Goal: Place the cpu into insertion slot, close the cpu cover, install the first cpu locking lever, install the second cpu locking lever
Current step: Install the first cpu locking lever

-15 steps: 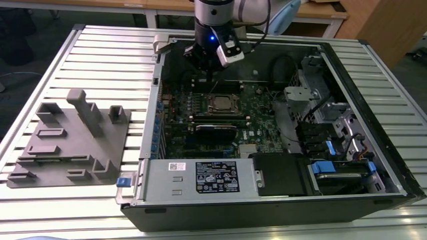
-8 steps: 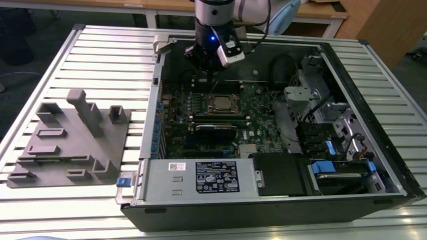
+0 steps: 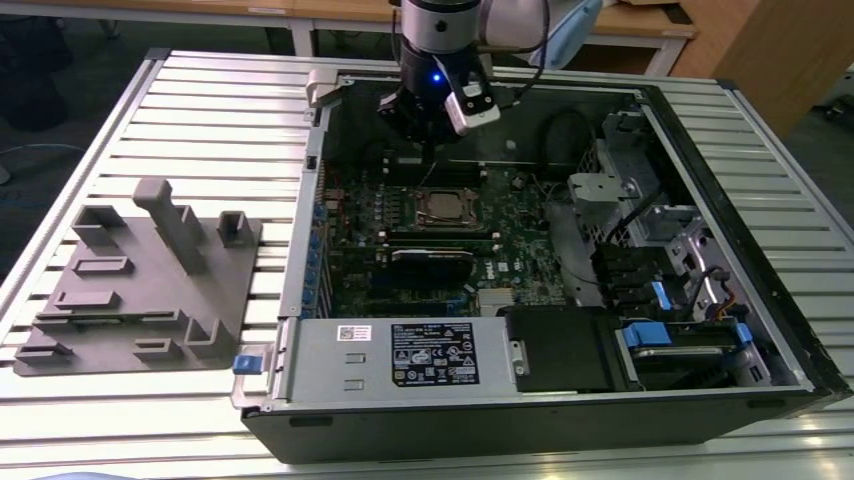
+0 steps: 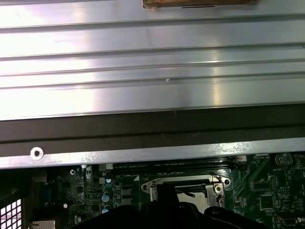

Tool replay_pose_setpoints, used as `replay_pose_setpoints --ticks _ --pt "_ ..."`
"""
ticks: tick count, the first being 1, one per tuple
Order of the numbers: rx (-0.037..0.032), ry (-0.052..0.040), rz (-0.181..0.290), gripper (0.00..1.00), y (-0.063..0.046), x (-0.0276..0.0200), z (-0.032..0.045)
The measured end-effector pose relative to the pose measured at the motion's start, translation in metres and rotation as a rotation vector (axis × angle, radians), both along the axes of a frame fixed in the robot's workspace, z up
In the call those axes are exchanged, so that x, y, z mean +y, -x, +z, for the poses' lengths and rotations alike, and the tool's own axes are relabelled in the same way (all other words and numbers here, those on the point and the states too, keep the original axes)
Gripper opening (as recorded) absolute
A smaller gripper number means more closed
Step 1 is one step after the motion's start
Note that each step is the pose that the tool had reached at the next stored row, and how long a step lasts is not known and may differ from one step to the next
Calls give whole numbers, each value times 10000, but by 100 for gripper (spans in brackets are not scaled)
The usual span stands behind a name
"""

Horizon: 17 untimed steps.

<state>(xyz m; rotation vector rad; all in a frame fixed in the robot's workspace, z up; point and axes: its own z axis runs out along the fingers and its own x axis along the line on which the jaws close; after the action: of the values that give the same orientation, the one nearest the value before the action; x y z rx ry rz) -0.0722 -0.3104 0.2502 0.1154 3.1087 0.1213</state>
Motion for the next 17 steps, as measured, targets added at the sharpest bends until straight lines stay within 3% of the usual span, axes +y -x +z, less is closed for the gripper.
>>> replay_pose_setpoints --ticks 17 --pt "-1 0 -1 11 -60 60 -36"
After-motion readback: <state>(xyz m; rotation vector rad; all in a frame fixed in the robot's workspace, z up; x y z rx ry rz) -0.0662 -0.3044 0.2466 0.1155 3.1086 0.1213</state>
